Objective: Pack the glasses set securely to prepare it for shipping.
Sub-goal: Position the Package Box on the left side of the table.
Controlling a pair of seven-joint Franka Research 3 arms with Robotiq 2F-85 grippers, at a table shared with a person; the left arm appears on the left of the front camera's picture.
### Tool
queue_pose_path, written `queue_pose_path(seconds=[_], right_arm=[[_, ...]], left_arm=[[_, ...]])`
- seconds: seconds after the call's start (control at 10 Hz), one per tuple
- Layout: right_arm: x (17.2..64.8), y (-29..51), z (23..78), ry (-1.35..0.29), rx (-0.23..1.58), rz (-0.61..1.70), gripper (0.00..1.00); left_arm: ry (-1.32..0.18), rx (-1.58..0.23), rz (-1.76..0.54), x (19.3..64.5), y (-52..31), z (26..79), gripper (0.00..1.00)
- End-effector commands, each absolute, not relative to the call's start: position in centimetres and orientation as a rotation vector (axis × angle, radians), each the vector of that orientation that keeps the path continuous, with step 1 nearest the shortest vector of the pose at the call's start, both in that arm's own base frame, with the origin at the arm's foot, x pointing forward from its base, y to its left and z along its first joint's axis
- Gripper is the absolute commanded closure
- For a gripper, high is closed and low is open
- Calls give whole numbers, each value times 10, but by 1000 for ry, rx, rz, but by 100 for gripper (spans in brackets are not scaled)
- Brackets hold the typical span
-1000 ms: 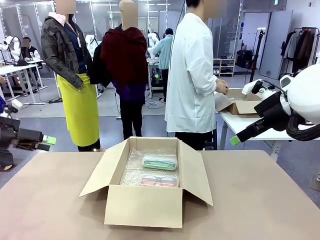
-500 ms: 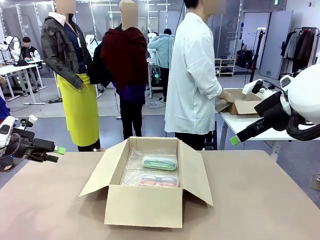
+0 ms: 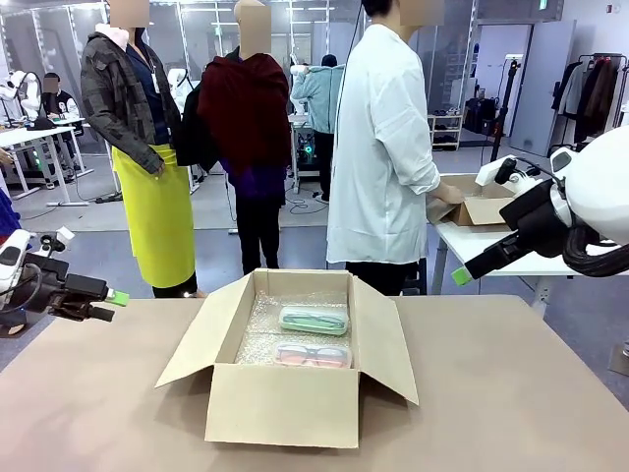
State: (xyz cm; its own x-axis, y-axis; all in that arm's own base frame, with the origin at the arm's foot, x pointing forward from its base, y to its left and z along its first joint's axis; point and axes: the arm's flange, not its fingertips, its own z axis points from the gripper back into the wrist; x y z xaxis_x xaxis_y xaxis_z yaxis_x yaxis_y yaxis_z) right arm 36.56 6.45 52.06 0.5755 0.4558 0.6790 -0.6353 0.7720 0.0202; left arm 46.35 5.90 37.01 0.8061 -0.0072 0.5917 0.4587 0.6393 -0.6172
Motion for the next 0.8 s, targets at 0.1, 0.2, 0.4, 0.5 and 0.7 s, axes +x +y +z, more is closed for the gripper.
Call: queue_pose_path(seconds=[0.1,0.2,0.4,0.5,0.7], right_arm=[[362,67,519,-717,275,628,0],[362,67,519,-717,275,628,0],[362,67,519,-717,275,628,0],[362,67,519,-717,275,628,0],[362,67,519,-717,275,628,0]], left_arm=[[-507,-818,-212,494,44,342,0],[-502,-811,-192,501,38,335,0],[-499,-831,-133,515,26,327,0],[-495,-830,-104,521,21,322,0],[-427,-862,-58,537,3,310,0]])
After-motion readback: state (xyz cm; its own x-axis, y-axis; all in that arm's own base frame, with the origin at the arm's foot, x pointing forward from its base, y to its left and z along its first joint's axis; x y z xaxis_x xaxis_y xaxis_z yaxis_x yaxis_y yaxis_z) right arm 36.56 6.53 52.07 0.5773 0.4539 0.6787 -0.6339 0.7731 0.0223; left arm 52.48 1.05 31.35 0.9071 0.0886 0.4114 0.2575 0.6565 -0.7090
